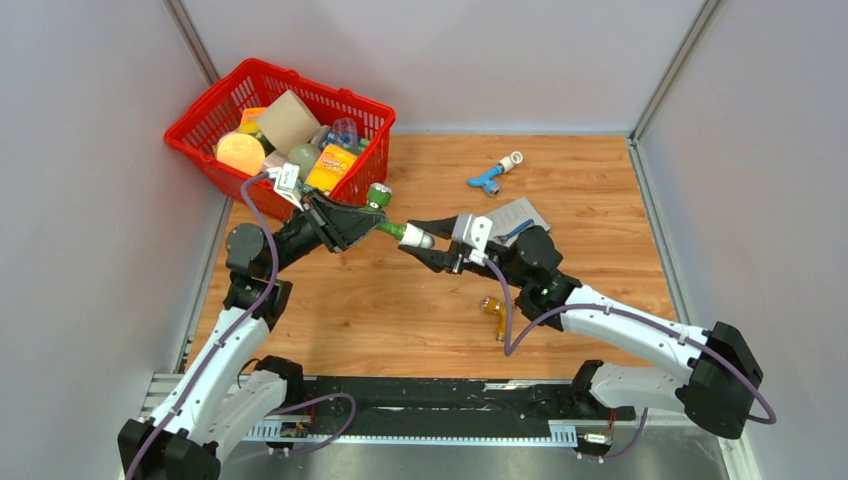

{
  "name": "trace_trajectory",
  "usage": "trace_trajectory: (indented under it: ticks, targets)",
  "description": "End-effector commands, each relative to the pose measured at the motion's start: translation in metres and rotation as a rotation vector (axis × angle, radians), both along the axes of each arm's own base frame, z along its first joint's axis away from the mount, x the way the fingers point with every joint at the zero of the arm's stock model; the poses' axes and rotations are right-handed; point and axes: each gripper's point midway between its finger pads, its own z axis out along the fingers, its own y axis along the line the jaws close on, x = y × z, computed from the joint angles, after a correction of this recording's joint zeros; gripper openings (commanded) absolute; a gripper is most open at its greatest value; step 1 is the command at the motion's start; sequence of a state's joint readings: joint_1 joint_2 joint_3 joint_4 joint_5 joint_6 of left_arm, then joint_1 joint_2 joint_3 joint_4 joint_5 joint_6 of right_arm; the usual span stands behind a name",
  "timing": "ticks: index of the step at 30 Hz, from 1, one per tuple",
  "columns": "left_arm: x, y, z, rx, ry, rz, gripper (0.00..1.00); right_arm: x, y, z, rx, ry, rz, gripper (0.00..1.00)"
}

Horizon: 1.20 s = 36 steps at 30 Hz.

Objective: Install the water faucets

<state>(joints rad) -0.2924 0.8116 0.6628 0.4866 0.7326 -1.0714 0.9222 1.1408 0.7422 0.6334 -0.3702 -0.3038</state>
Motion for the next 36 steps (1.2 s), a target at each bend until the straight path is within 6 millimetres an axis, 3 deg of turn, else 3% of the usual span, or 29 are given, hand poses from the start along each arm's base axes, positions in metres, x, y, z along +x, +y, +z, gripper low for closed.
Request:
trace_trajectory:
  ticks: [1,4,9,14,18,20,23,30,33,36]
  targets:
    - [-0.023,0.005,0.039,-0.031,-0.283,-0.003,0.00,-0.005,0.008,0.037,0.085,0.188,0.069,0.03]
    - [-0.031,0.006,0.048,-0.003,-0.421,0.005,0.00,-0.005,0.002,0.046,0.170,0.380,0.116,0.00]
    - [-0.051,0.007,0.070,0.027,-0.709,-0.001,0.00,0.024,-0.020,0.049,0.338,0.761,0.137,0.00]
    - [-0.071,0.006,0.085,0.040,-0.908,-0.041,0.00,0.043,-0.028,0.026,0.472,1.204,0.243,0.00]
    - [-0.080,0.003,0.089,0.017,-0.945,-0.105,0.00,0.044,-0.019,0.012,0.474,1.336,0.328,0.00]
    - [-0.079,0.003,0.085,0.010,-0.917,-0.117,0.00,0.045,-0.017,0.010,0.455,1.316,0.322,0.05]
    - [-0.070,0.004,0.080,0.005,-0.851,-0.076,0.00,0.046,-0.023,0.018,0.442,1.197,0.269,0.26]
    - [-0.024,0.011,0.050,0.086,-0.562,0.090,0.00,0.056,-0.052,0.037,0.356,0.851,0.012,0.70]
    - [-0.018,0.011,0.042,0.093,-0.468,0.094,0.00,0.055,-0.066,0.039,0.320,0.702,-0.066,1.00]
    - [-0.012,0.011,0.038,0.072,-0.363,0.097,0.00,0.051,-0.076,0.040,0.291,0.553,-0.106,1.00]
